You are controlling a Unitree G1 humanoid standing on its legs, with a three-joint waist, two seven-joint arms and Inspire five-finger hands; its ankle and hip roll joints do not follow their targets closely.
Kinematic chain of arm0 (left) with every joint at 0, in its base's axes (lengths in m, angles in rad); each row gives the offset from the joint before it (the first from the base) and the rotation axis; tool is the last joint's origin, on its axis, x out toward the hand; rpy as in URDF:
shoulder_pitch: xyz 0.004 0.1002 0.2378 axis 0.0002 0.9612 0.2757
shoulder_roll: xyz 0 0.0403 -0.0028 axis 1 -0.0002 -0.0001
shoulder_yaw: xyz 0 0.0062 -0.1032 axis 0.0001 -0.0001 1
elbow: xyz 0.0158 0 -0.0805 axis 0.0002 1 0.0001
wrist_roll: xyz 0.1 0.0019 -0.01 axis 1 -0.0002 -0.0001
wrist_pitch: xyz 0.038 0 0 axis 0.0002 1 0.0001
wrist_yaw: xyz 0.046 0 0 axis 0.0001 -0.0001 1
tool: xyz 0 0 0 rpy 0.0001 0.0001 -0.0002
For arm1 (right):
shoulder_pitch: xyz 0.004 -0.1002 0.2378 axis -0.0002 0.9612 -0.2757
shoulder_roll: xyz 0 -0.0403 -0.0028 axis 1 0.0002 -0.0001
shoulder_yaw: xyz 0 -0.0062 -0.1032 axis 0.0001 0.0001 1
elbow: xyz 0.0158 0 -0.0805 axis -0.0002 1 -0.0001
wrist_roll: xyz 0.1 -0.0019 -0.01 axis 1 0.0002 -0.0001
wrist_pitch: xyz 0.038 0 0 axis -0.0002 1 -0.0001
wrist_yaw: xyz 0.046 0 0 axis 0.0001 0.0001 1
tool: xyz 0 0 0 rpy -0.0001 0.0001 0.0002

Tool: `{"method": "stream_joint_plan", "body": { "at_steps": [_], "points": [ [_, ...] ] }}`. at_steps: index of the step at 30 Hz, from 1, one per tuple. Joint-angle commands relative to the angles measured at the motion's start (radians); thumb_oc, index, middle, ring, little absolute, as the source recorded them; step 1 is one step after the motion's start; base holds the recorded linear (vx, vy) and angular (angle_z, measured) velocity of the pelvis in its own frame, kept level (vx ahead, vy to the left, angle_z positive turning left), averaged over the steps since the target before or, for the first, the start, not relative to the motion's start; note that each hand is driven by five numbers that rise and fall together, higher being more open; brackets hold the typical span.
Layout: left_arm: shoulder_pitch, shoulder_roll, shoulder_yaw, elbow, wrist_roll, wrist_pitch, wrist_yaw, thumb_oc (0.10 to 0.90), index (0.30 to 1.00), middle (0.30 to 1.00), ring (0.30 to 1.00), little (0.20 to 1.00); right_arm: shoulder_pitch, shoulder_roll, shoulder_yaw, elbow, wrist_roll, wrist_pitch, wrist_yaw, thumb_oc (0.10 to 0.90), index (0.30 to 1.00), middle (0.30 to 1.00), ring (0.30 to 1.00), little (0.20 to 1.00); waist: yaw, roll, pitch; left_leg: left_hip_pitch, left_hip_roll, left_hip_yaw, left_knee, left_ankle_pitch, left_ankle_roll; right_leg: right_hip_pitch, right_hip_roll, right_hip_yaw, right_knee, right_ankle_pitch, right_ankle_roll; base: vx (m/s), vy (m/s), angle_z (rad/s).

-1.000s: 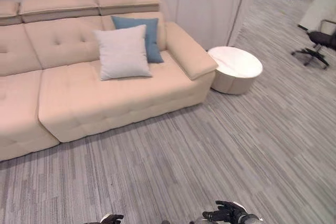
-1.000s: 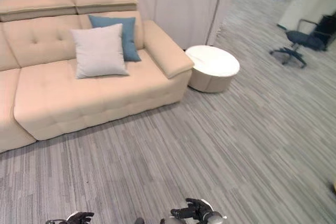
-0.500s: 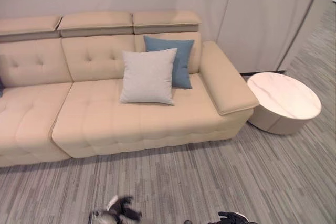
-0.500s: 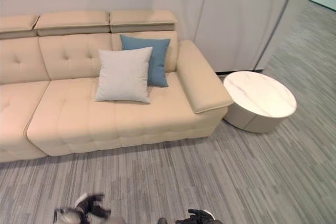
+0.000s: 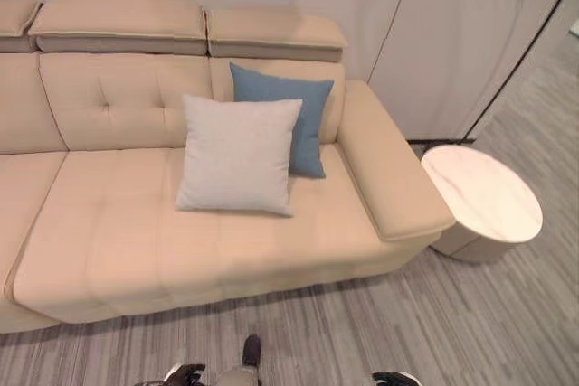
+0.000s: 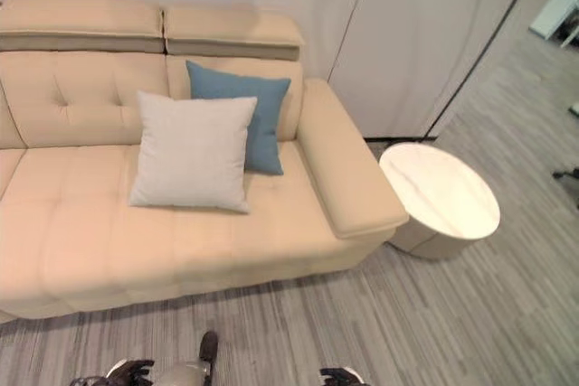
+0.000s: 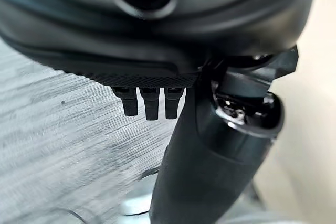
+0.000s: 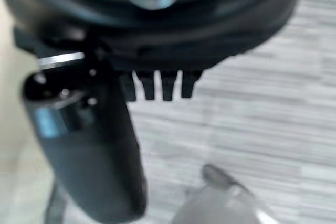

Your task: Pick up all the scattered cushions and arrange them neatly on the sofa.

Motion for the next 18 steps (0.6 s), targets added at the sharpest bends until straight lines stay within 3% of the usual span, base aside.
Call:
{"method": "stream_joint_plan", "body": {
  "at_steps": [1,2,3,4,6,7,8,12,13,14,17,18],
  "points": [
    [-0.037,-0.018,0.011,-0.006,-0.038,-0.007,-0.012,0.800,0.900,0.900,0.900,0.900,-0.019,-0.074,-0.004,-0.053,-0.015,0.008,0.017,0.800,0.900,0.900,0.900,0.900,0.021,0.045,0.013,-0.033,0.050,-0.010,0.065,-0.082,-0.040,-0.138,0.020,0.018,0.218,0.203,0.059,0.36,0.211,0.65],
    [-0.041,-0.004,0.017,-0.011,-0.050,-0.007,-0.011,0.800,0.900,0.900,0.900,0.900,-0.019,-0.073,-0.007,-0.055,-0.013,0.008,0.017,0.800,0.900,0.900,0.900,0.900,0.010,0.058,0.016,-0.001,0.048,-0.026,0.068,-0.105,-0.032,-0.174,0.013,0.015,0.278,0.211,0.050,0.24,0.101,0.79],
    [-0.042,0.002,0.022,-0.015,-0.052,-0.009,-0.010,0.800,0.900,0.900,0.900,0.900,-0.018,-0.075,-0.009,-0.059,-0.010,0.008,0.020,0.800,0.900,0.900,0.900,0.900,0.001,0.070,0.020,0.030,0.050,-0.039,0.056,-0.120,-0.028,-0.211,0.007,0.005,0.300,0.176,0.036,0.47,0.127,0.73],
    [-0.044,0.008,0.024,-0.009,-0.040,-0.009,-0.002,0.800,0.900,0.900,0.900,0.900,-0.014,-0.078,-0.003,-0.064,-0.012,0.009,0.019,0.800,0.900,0.900,0.900,0.900,-0.013,0.084,0.021,0.086,0.048,-0.064,0.021,-0.137,-0.034,-0.255,0.001,-0.046,0.186,0.076,-0.001,0.31,0.058,0.63],
    [-0.041,0.012,0.022,-0.002,-0.034,-0.010,0.001,0.800,0.900,0.900,0.900,0.900,-0.013,-0.079,0.005,-0.071,-0.017,0.009,0.020,0.800,0.900,0.900,0.900,0.900,-0.023,0.085,0.025,0.105,0.046,-0.076,0.011,-0.142,-0.038,-0.274,0.014,-0.059,0.124,0.059,-0.017,0.28,-0.023,0.43],
    [-0.037,0.015,0.021,0.002,-0.026,-0.008,0.000,0.800,0.900,0.900,0.900,0.900,-0.014,-0.084,0.012,-0.082,-0.024,0.007,0.022,0.800,0.900,0.900,0.900,0.900,-0.037,0.085,0.032,0.133,0.042,-0.092,-0.001,-0.148,-0.043,-0.293,0.024,-0.075,0.045,0.059,-0.026,0.39,-0.138,0.49],
    [-0.031,0.015,0.016,0.008,-0.006,-0.007,0.001,0.800,0.900,0.900,0.900,0.900,-0.020,-0.099,0.017,-0.096,-0.033,0.008,0.022,0.800,0.900,0.900,0.900,0.900,-0.057,0.075,0.032,0.165,0.033,-0.108,-0.015,-0.167,-0.054,-0.316,0.033,-0.071,-0.134,0.082,-0.023,0.30,-0.128,0.47],
    [-0.019,0.004,0.010,0.017,0.020,-0.009,-0.003,0.800,0.900,0.900,0.900,0.900,-0.027,-0.122,0.006,-0.093,-0.033,0.014,0.018,0.800,0.900,0.900,0.900,0.900,-0.080,0.075,0.027,0.210,0.027,-0.134,-0.006,-0.212,-0.057,-0.312,0.054,0.000,-0.262,0.119,-0.019,0.24,-0.072,0.36],
    [-0.020,0.004,0.010,0.017,0.020,-0.009,-0.003,0.800,0.900,0.900,0.900,0.900,-0.027,-0.122,0.006,-0.093,-0.033,0.014,0.018,0.800,0.900,0.900,0.900,0.900,-0.080,0.075,0.028,0.210,0.027,-0.134,-0.006,-0.212,-0.057,-0.311,0.054,0.000,-0.262,0.119,-0.019,0.32,-0.145,0.44],
    [-0.004,-0.017,0.032,0.034,0.006,-0.003,-0.008,0.800,0.900,0.900,0.900,0.900,-0.011,-0.118,0.002,-0.077,-0.032,0.011,0.009,0.800,0.900,0.900,0.900,0.900,-0.074,0.078,0.003,0.219,0.023,-0.139,0.034,-0.247,-0.071,-0.262,0.067,0.005,-0.291,0.113,-0.046,0.23,-0.100,0.43],
    [-0.001,-0.020,0.041,0.035,-0.005,-0.002,-0.011,0.800,0.900,0.900,0.900,0.900,-0.004,-0.116,0.004,-0.078,-0.031,0.010,0.005,0.800,0.900,0.900,0.900,0.900,-0.072,0.076,0.001,0.209,0.022,-0.141,0.072,-0.261,-0.082,-0.238,0.070,-0.005,-0.304,0.106,-0.056,0.14,-0.079,0.39],
    [-0.003,-0.035,0.057,0.030,-0.048,-0.003,-0.018,0.800,0.900,0.900,0.900,0.900,-0.006,-0.114,0.007,-0.080,-0.024,0.007,0.000,0.800,0.900,0.900,0.900,0.900,-0.063,0.072,0.007,0.174,0.024,-0.133,0.169,-0.256,-0.106,-0.206,0.075,-0.023,-0.316,0.093,-0.071,0.11,-0.076,0.26]
  ]
}}
